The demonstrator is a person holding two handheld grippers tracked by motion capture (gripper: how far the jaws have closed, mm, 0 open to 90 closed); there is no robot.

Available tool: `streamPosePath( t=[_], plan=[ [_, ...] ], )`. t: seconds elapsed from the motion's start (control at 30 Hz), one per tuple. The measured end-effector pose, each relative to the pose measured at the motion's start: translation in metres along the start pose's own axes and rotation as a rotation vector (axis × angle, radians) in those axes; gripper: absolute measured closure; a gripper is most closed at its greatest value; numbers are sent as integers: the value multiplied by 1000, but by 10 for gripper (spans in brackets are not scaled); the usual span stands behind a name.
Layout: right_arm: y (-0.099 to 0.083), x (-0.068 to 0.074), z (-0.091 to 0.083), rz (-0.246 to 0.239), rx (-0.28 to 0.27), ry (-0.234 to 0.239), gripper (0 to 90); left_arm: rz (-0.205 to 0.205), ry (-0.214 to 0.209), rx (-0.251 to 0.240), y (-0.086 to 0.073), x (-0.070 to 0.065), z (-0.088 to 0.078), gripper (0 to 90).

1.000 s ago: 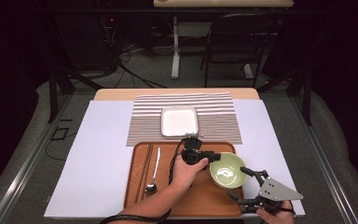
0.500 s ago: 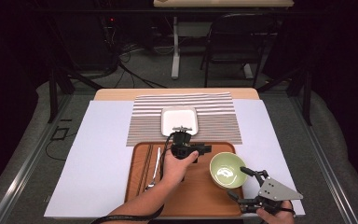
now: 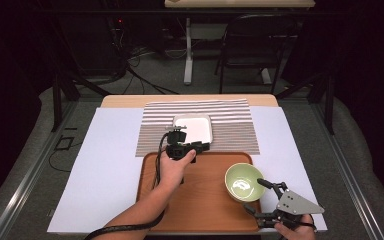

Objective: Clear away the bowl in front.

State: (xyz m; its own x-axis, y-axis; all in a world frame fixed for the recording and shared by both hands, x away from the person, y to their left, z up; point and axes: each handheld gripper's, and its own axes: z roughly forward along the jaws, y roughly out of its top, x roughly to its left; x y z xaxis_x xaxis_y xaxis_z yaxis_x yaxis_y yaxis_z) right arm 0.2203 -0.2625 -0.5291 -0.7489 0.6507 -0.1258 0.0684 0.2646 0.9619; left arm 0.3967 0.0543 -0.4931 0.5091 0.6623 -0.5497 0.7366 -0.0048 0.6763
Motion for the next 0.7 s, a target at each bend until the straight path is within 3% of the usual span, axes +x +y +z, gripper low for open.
streamPosePath(
  t=[0.33, 0.7],
  plan=[
    [-1, -1, 0, 5, 1, -3, 154, -3, 99, -60, 16, 22, -21, 556],
    [-2, -2, 1, 11, 6, -7, 153, 7, 198, -92, 29, 43, -27, 521]
  ],
)
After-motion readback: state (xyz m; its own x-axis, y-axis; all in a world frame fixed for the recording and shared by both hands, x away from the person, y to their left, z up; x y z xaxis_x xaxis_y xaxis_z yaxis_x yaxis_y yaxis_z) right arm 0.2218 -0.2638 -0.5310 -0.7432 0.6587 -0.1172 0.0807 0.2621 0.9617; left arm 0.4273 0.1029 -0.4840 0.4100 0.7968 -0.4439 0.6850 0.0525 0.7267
